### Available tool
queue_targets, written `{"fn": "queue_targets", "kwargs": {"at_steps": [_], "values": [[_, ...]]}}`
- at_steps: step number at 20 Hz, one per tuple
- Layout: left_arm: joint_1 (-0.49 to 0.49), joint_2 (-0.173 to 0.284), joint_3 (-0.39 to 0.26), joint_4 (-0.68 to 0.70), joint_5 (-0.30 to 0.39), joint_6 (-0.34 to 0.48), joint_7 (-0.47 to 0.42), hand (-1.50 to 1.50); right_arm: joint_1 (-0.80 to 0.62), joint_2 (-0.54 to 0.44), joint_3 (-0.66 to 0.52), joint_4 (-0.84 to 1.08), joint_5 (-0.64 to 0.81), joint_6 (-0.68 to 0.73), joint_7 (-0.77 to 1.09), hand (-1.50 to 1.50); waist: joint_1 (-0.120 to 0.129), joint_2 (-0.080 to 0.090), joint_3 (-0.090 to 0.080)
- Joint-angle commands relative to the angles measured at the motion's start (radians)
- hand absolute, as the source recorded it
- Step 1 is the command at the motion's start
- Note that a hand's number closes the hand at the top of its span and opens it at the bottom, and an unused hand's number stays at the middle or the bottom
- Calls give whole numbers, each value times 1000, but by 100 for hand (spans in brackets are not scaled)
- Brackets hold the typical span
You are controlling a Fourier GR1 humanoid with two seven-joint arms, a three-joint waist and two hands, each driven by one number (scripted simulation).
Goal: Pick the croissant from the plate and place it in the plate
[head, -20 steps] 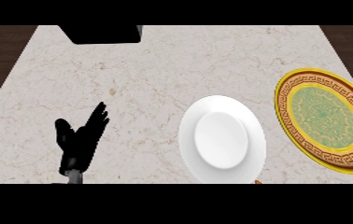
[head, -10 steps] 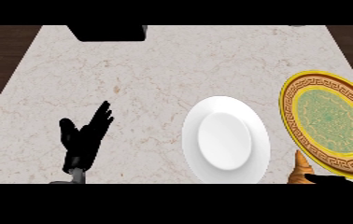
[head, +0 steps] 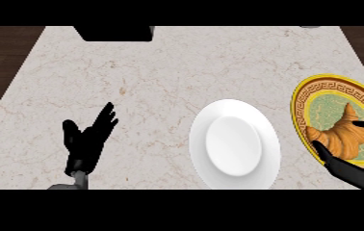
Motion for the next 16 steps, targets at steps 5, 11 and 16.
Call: {"fn": "queue_targets", "kwargs": {"at_steps": [5,11,16], "values": [[-2,-41,-42,-11,-18,13,33,0,-274,31,-229,525,-272,297,-358,150,7,4,-3],[-55,-39,-27,-1,-28,30,54,0,-450,-49,-191,887,-207,434,-253,150,34,13,-5],[-30,-30,-19,19,-13,-4,22,0,-572,-26,-100,1133,-111,575,-339,-150,41,14,-3]]}}
